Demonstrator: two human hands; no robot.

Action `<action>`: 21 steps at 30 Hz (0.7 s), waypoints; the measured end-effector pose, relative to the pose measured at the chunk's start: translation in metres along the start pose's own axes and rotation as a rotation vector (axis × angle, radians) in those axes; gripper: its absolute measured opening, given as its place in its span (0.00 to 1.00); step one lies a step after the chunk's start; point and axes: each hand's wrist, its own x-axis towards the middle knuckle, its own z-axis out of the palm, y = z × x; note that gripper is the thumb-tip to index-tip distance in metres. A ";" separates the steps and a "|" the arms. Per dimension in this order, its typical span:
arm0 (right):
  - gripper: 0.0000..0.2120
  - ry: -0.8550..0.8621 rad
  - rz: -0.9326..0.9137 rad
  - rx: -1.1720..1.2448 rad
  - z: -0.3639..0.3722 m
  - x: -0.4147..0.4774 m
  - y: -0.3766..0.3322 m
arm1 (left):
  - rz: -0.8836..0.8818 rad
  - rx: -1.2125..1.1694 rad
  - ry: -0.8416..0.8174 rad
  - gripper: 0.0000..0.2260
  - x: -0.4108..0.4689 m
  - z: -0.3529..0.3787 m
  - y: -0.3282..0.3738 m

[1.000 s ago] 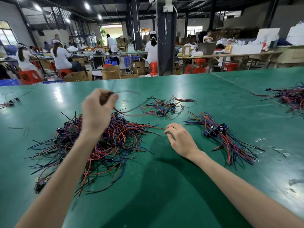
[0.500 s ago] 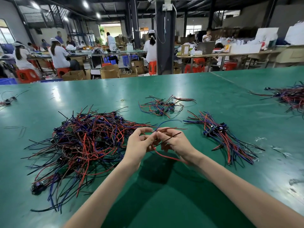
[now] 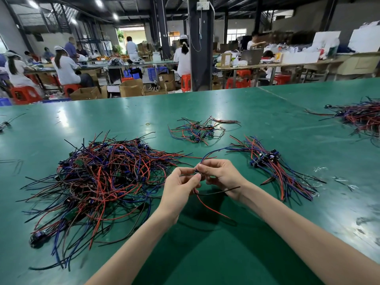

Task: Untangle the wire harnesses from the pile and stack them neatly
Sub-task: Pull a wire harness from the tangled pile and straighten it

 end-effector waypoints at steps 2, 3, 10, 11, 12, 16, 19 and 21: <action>0.03 0.009 -0.006 -0.036 0.000 0.000 0.001 | 0.010 0.037 0.013 0.05 0.001 0.000 -0.003; 0.03 0.016 -0.010 -0.050 0.000 0.000 0.001 | 0.012 0.055 0.014 0.04 0.002 0.000 -0.004; 0.04 0.041 0.006 -0.065 0.001 -0.002 0.002 | 0.055 0.187 -0.004 0.04 0.002 -0.006 -0.008; 0.05 0.042 0.008 -0.062 0.001 -0.002 0.002 | 0.052 0.186 -0.007 0.04 0.002 -0.006 -0.008; 0.05 0.042 0.008 -0.064 0.000 -0.002 0.002 | 0.045 0.176 -0.010 0.04 0.002 -0.006 -0.008; 0.04 0.003 0.002 -0.093 0.000 -0.004 -0.002 | 0.018 0.123 0.008 0.03 0.002 -0.005 -0.006; 0.03 -0.069 0.006 -0.099 0.002 -0.007 -0.003 | 0.082 0.215 0.017 0.03 0.001 -0.006 -0.006; 0.03 -0.069 -0.025 -0.081 0.004 -0.008 -0.003 | 0.120 0.268 0.006 0.03 0.000 -0.006 -0.006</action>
